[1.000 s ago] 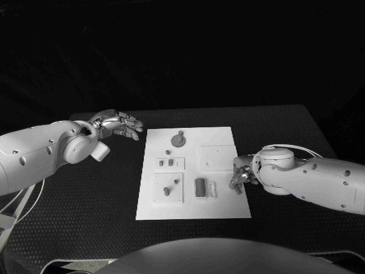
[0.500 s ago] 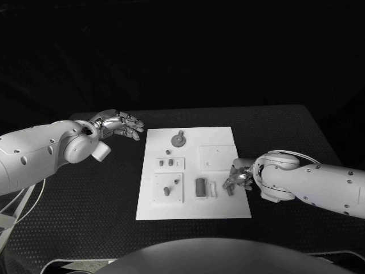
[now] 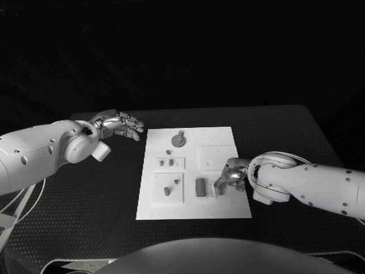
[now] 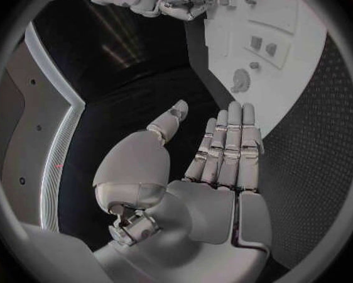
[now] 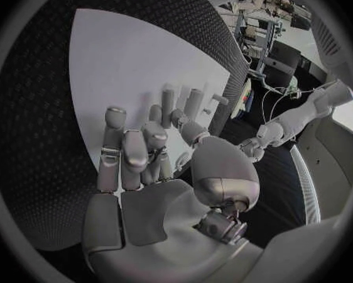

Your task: Assemble the parts on the task board

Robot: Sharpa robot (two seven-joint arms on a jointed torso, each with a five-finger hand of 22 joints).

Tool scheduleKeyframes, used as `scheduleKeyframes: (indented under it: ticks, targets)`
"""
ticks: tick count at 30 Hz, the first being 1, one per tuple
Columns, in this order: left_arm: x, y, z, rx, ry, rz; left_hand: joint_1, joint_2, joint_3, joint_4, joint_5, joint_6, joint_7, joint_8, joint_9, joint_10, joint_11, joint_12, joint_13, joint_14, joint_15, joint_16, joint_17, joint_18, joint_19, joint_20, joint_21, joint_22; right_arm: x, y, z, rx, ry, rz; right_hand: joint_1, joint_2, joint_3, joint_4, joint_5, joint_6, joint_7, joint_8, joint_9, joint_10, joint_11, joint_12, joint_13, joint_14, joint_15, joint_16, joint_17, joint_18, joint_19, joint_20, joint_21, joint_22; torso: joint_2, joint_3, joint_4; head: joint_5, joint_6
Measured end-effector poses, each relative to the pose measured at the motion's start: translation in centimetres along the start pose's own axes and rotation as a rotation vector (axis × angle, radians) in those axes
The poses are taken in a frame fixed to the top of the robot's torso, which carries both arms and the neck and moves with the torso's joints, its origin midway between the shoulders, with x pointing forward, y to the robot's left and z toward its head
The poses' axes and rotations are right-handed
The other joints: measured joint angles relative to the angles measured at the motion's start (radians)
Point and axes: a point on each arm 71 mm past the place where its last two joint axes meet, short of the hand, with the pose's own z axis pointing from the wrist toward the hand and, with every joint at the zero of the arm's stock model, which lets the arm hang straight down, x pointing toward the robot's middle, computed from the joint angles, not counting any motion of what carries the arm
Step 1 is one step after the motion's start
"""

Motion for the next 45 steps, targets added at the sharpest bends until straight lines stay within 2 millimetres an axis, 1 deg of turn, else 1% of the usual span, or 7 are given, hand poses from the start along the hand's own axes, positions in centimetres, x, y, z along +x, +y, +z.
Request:
scheduleKeyframes:
  ticks: [4, 10, 14, 18, 27, 39, 45]
  targets:
    - [-0.2, 0.1, 0.0, -0.003, -0.005, 0.001, 0.0, 0.0, 0.0, 0.0, 0.0, 0.0, 0.0, 0.0, 0.0, 0.0, 0.0, 0.0, 0.0, 0.0, 0.0, 0.0, 0.001, 0.0, 0.0, 0.0, 0.0, 0.0, 0.2, 0.5, 0.1, -0.009, 0.005, 0.021, 0.0, 0.0, 0.001, 0.001, 0.0, 0.0, 0.0, 0.0, 0.0, 0.003, -0.003, 0.0, 0.0, 0.0, 0.0, 0.0, 0.0, 0.0, 0.0, 0.0, 0.0, 0.0, 0.0, -0.0005, -0.0003, 0.001, 0.0]
    - [-0.1, 0.1, 0.0, -0.003, -0.003, 0.0, 0.0, 0.0, 0.0, 0.0, 0.0, 0.0, 0.0, 0.0, 0.0, 0.0, 0.0, 0.0, 0.0, 0.0, 0.0, 0.0, 0.001, 0.0, 0.0, 0.0, 0.0, -0.001, 0.0, 0.3, 0.4, 0.001, 0.006, 0.04, 0.0, 0.0, 0.002, 0.001, -0.001, 0.0, 0.0, 0.0, 0.001, 0.004, -0.004, 0.0, 0.0, 0.0, 0.0, 0.0, 0.0, 0.0, 0.0, 0.0, 0.0, 0.0, -0.001, -0.0014, -0.0003, -0.001, 0.0]
    - [-0.1, 0.1, 0.0, -0.003, -0.002, 0.0, 0.0, 0.0, 0.0, 0.0, 0.0, 0.0, 0.0, 0.0, 0.0, 0.0, 0.0, 0.0, 0.0, 0.0, 0.0, 0.0, 0.001, 0.0, 0.0, 0.0, 0.0, -0.001, 0.1, 0.6, 0.6, -0.002, 0.013, 0.045, 0.0, 0.0, 0.002, 0.001, -0.001, 0.0, 0.0, 0.0, 0.001, 0.004, -0.004, 0.0, 0.0, 0.001, 0.001, 0.0, 0.0, 0.0, 0.0, 0.0, 0.0, 0.0, -0.001, -0.0013, 0.0002, -0.001, 0.0]
    - [-0.2, 0.1, 0.0, -0.004, -0.003, 0.0, 0.0, 0.0, 0.0, 0.0, 0.0, 0.0, 0.0, 0.0, 0.0, 0.0, 0.0, 0.0, 0.0, 0.0, 0.0, 0.0, 0.001, -0.001, 0.0, 0.0, 0.0, -0.001, 0.2, 0.8, 0.7, -0.003, 0.017, 0.05, 0.0, 0.0, 0.002, 0.001, -0.003, 0.0, 0.0, 0.0, 0.001, 0.004, -0.004, 0.0, 0.0, -0.002, -0.002, 0.0, -0.003, 0.0, 0.0, 0.0, 0.0, 0.0, 0.0, -0.0008, 0.0004, -0.002, 0.0]
    - [-0.2, 0.1, 0.0, -0.005, -0.002, 0.0, 0.0, 0.0, 0.0, 0.0, 0.0, 0.0, 0.0, 0.0, 0.0, 0.0, 0.0, 0.0, 0.0, 0.0, 0.0, 0.0, 0.002, -0.001, 0.0, 0.0, 0.0, -0.001, 0.4, 1.0, 0.7, -0.006, 0.03, 0.065, 0.0, 0.0, 0.002, 0.001, 0.001, 0.001, -0.001, -0.003, 0.001, 0.004, -0.004, 0.0, 0.0, -0.002, -0.002, 0.0, -0.003, 0.0, 0.0, 0.001, 0.0, 0.0, 0.0, -0.0007, 0.0003, 0.002, 0.0]
    - [-0.1, 0.1, 0.0, -0.003, 0.002, 0.0, 0.0, 0.0, 0.0, 0.0, 0.0, 0.0, 0.0, 0.0, 0.0, 0.0, 0.0, 0.0, -0.001, 0.0, 0.0, 0.0, 0.002, -0.001, 0.0, 0.0, 0.0, -0.001, 0.3, 0.7, 1.0, 0.01, 0.033, 0.072, 0.0, 0.0, 0.005, 0.003, 0.001, 0.002, -0.002, -0.004, 0.0, 0.004, -0.004, -0.001, -0.007, -0.002, -0.002, 0.0, -0.014, 0.0, -0.001, 0.001, 0.0, 0.0, 0.0, -0.0008, -0.0004, 0.002, 0.0]
    - [-0.1, 0.1, 0.0, -0.004, 0.002, 0.0, 0.0, 0.0, 0.0, 0.0, 0.0, 0.0, 0.0, 0.0, 0.0, 0.0, 0.0, 0.0, -0.001, 0.0, 0.0, 0.0, 0.002, -0.001, 0.0, 0.0, 0.0, -0.001, 0.4, 0.7, 1.1, 0.016, 0.04, 0.07, 0.0, 0.0, 0.005, 0.003, 0.001, 0.002, -0.002, -0.001, 0.0, 0.004, -0.004, -0.007, -0.007, -0.002, -0.002, 0.0, -0.015, 0.0, -0.002, 0.002, 0.0, 0.0, 0.0, -0.0001, -0.0008, 0.005, 0.0]
